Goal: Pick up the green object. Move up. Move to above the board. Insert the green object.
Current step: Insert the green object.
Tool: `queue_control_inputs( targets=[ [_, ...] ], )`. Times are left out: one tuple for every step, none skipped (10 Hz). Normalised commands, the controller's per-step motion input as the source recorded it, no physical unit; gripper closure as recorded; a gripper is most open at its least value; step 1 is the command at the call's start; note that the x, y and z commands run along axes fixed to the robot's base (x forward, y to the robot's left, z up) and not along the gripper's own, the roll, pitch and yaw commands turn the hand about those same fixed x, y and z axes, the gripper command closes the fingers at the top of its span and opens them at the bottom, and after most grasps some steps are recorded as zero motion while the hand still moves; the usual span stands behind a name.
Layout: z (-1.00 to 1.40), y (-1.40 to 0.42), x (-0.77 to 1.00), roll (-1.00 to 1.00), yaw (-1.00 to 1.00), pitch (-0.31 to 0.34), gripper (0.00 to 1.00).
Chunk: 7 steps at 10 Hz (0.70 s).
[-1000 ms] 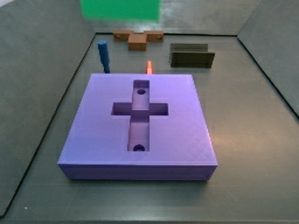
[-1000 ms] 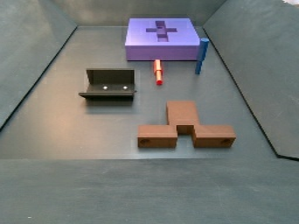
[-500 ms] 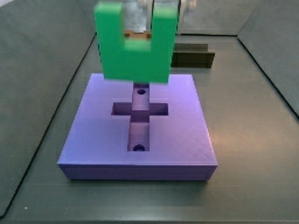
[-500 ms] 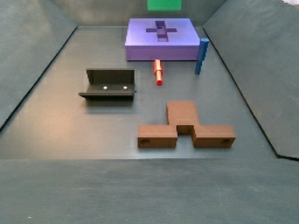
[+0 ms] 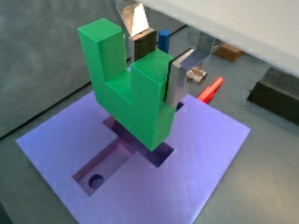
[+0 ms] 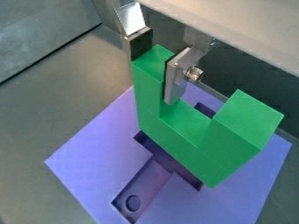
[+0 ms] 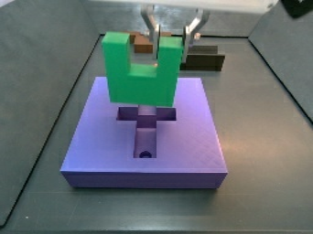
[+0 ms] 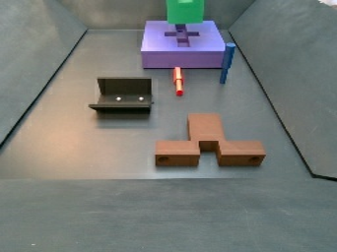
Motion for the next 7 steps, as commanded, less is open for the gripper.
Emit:
queue_control_inputs(
  targets=[
    [-0.37, -0.02, 0.23, 0.24, 0.0, 0.0, 1.0],
    [-0.35, -0.01, 0.21, 0.32, 0.0, 0.0, 1.0],
    [-0.32, -0.02, 0.07, 0.29, 0.0, 0.0, 1.0],
    [-0.24, -0.08, 0.0, 0.19, 0.0, -0.009, 1.0],
    [-0.17, -0.07, -0.05, 0.05, 0.0, -0.026, 1.0],
    [-0.09, -0.04, -0.11, 0.0, 0.0, -0.059, 1.0],
    [-0.06, -0.04, -0.03, -0.06, 0.04, -0.07, 1.0]
  ],
)
